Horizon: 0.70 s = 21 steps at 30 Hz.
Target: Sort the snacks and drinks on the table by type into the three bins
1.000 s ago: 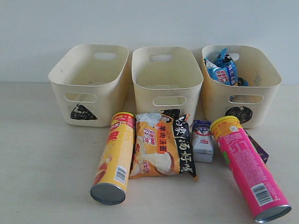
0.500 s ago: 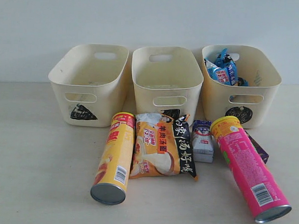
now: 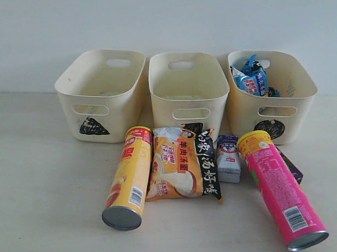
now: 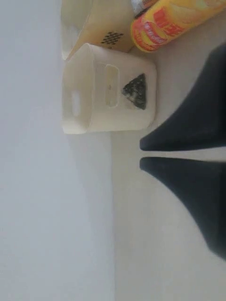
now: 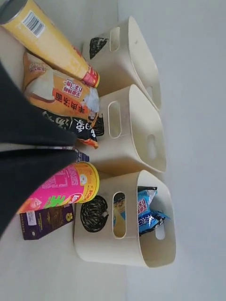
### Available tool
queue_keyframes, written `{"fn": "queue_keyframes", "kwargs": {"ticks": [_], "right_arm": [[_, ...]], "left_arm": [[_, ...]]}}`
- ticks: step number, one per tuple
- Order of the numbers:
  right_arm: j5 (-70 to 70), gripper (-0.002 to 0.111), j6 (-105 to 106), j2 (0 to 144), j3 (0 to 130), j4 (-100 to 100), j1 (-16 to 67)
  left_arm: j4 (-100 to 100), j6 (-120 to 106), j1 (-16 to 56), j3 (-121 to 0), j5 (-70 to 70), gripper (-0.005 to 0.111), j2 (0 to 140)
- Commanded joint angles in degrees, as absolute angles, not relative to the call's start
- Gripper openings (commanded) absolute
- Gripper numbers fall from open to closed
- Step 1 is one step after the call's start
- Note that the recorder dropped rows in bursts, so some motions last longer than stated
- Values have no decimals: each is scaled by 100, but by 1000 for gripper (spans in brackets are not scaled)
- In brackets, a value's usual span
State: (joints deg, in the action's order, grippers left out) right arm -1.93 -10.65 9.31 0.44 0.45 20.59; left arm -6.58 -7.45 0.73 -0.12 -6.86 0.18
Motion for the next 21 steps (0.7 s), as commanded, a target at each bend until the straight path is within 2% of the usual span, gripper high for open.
{"fn": "queue_keyframes", "kwargs": {"ticks": [1, 6, 11, 16, 21], "right_arm": [[-90, 0, -992, 890, 0, 42, 2060], [-66, 0, -997, 890, 0, 42, 2060], [44, 0, -1086, 890, 0, 42, 2060], [68, 0, -1161, 890, 0, 42, 2060], [127, 0, -1225, 890, 0, 42, 2060]], "left_arm": [[-1219, 57, 51, 0, 1378, 4, 0], [-1307, 2264, 51, 0, 3495, 4, 0], [-1591, 3163, 51, 0, 3914, 4, 0], [-1434, 3632, 51, -759, 2713, 4, 0], [581, 2797, 51, -2377, 776, 4, 135]]}}
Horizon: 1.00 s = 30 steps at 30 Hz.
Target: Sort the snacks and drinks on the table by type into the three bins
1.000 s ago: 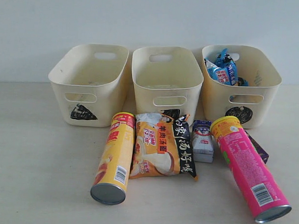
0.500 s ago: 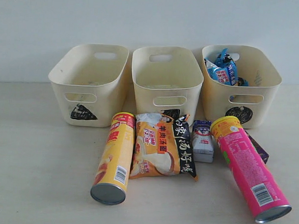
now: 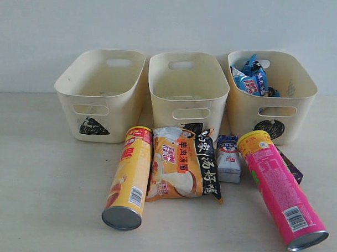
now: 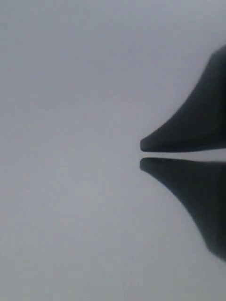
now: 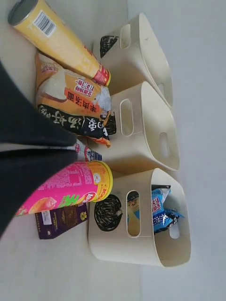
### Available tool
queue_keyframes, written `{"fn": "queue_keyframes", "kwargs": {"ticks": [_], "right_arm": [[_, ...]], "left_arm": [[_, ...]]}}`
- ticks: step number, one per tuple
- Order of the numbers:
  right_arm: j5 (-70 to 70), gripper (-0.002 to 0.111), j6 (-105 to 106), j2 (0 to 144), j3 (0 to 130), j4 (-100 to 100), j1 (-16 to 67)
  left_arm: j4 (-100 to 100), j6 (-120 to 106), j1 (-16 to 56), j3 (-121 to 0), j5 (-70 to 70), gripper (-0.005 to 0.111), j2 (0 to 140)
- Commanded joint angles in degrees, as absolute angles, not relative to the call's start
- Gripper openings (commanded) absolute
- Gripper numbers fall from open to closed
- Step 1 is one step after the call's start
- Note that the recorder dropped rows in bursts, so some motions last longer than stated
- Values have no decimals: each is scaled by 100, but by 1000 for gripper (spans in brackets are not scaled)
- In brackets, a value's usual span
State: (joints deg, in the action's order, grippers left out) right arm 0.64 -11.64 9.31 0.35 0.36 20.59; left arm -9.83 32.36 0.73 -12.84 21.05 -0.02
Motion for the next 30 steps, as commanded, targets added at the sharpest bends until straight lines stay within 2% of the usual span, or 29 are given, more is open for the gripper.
{"fn": "queue_keyframes", "kwargs": {"ticks": [1, 7, 10, 13, 16, 20, 25, 28, 30], "right_arm": [[141, 0, -1226, 890, 0, 42, 2060], [153, 0, -1284, 890, 0, 42, 2060], [153, 0, -1297, 890, 0, 42, 2060], [153, 0, -1297, 890, 0, 42, 2060], [153, 0, -1297, 890, 0, 42, 2060], [153, 0, -1297, 890, 0, 42, 2060], [153, 0, -1297, 890, 0, 42, 2060], [153, 0, -1297, 890, 0, 42, 2060], [162, 0, -1307, 890, 0, 42, 2060]], "left_arm": [[965, 2821, 51, -2709, 423, 4, 251], [1518, 2475, 51, -4445, -1595, 4, 1389], [441, 442, 469, -5563, -3369, 4, 2391], [-304, -256, 815, -6137, -4567, 4, 3122], [-1579, -869, 1346, -6818, -6331, 4, 4404], [-3221, -1558, 2148, -6875, -6843, 4, 5711], [-4385, -2322, 2865, -6875, -6455, 6, 6754], [-5182, -2783, 3177, -6875, -5972, 18, 7416], [-5662, -2943, 3416, -6985, -5594, 40, 8065]]}}
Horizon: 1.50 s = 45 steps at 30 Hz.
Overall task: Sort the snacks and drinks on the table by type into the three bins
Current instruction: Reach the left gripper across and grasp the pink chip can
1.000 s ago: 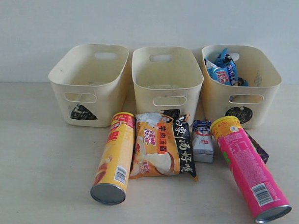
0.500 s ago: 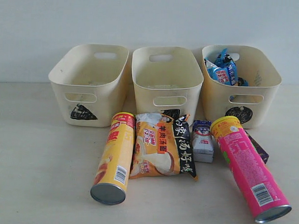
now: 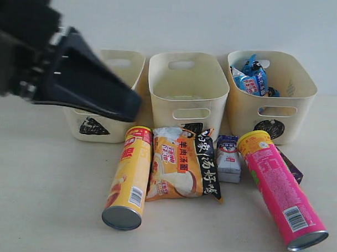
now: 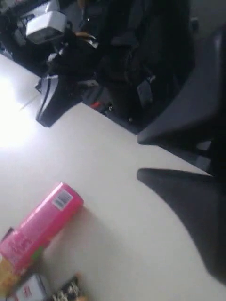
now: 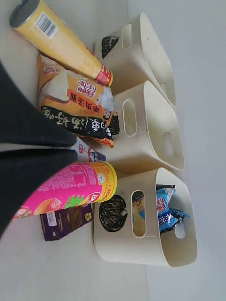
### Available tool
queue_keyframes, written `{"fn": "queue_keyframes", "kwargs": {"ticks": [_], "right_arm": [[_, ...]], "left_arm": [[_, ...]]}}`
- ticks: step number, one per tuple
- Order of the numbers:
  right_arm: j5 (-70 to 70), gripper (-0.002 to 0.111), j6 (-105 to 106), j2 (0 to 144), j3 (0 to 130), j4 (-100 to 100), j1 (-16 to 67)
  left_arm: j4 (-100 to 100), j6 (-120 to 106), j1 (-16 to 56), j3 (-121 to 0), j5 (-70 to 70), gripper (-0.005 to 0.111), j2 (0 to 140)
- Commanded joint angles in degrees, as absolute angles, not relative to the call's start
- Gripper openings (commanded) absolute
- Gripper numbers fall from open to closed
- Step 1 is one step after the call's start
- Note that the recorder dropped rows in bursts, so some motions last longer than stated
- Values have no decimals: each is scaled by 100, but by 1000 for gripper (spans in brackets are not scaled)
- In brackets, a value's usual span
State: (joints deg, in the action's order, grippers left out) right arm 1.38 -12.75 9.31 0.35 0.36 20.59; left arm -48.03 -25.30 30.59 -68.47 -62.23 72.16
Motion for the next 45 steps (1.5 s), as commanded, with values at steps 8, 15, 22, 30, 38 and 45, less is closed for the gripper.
{"fn": "queue_keyframes", "kwargs": {"ticks": [8, 15, 22, 30, 38, 45], "right_arm": [[162, 0, -1307, 890, 0, 42, 2060], [176, 0, -1307, 890, 0, 42, 2060], [176, 0, -1307, 890, 0, 42, 2060], [176, 0, -1307, 890, 0, 42, 2060], [176, 0, -1307, 890, 0, 42, 2060], [176, 0, -1307, 890, 0, 42, 2060]], "left_arm": [[-6695, -3093, 3875, -7545, -4939, 85, 9775], [-6723, -2584, 4121, -8239, -4645, 93, 10961], [-6668, -1983, 4196, -9028, -4172, 93, 11983], [-6657, -1693, 4196, -9522, -4026, 94, 12865], [-7319, -1802, 4201, -9535, -3777, 97, 13305], [-7774, -2109, 4309, -9753, -3708, 97, 13542]]}}
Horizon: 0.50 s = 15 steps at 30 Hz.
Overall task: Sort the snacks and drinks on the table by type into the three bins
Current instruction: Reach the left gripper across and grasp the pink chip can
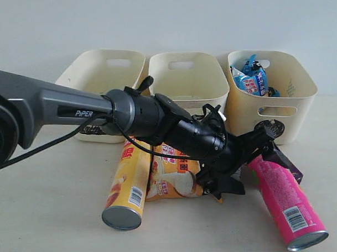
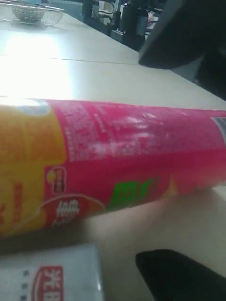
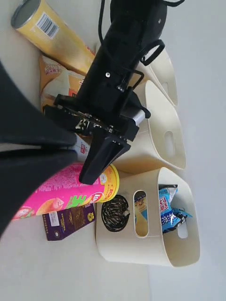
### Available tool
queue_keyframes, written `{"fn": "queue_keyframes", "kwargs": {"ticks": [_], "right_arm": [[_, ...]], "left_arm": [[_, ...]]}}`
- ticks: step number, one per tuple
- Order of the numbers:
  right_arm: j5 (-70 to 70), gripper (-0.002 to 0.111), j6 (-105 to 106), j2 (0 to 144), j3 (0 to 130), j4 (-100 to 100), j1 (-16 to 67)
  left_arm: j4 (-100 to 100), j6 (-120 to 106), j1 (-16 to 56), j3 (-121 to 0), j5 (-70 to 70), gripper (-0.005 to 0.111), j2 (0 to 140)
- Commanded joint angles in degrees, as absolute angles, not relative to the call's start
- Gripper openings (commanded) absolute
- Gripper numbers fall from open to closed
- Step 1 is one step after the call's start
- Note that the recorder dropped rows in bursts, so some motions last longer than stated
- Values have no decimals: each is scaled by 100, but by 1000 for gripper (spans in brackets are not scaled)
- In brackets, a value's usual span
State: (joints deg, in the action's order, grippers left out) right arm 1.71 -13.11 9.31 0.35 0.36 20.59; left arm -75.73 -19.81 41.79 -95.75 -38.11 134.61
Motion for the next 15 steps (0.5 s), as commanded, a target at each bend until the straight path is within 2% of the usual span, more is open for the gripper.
{"fn": "queue_keyframes", "kwargs": {"ticks": [1, 15], "right_arm": [[176, 0, -1307, 890, 0, 42, 2060], [176, 0, -1307, 890, 0, 42, 2060]], "left_arm": [[-7774, -2109, 4338, -9794, -3696, 97, 13582], [-7997, -2109, 4648, -10002, -2580, 97, 13846]]}}
